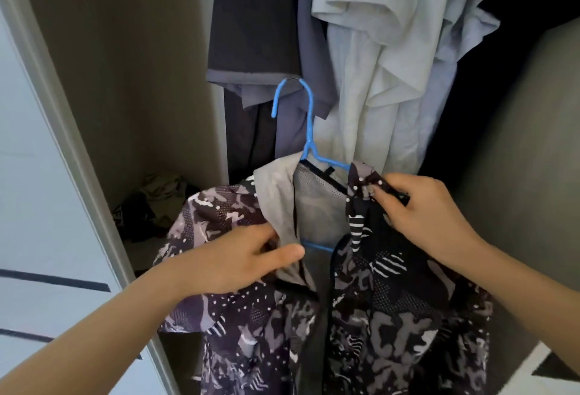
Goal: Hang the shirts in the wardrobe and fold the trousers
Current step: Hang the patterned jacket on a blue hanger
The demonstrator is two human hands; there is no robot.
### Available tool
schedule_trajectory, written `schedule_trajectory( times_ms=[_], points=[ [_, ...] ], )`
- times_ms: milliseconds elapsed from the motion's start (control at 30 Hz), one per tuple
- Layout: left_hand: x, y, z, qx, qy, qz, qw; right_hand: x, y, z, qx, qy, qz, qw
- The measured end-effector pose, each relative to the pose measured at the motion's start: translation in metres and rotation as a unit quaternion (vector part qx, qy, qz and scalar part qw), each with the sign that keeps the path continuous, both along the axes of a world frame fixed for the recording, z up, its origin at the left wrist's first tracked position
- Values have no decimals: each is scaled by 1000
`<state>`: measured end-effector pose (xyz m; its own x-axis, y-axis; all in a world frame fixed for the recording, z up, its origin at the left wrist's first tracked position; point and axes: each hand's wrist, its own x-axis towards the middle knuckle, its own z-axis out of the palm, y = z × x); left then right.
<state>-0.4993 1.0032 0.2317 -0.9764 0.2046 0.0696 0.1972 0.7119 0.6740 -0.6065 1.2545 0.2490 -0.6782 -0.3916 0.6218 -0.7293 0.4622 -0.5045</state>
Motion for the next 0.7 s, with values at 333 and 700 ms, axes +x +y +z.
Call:
schedule_trajectory(
  times_ms=[333,700],
  points=[
    [-18,-46,55,-214,461,202,837,5,15,35,-146,-46,14,988],
    [-29,-41,91,-157,481,257,824,-3,26,82,-157,-92,16,983]
  ],
)
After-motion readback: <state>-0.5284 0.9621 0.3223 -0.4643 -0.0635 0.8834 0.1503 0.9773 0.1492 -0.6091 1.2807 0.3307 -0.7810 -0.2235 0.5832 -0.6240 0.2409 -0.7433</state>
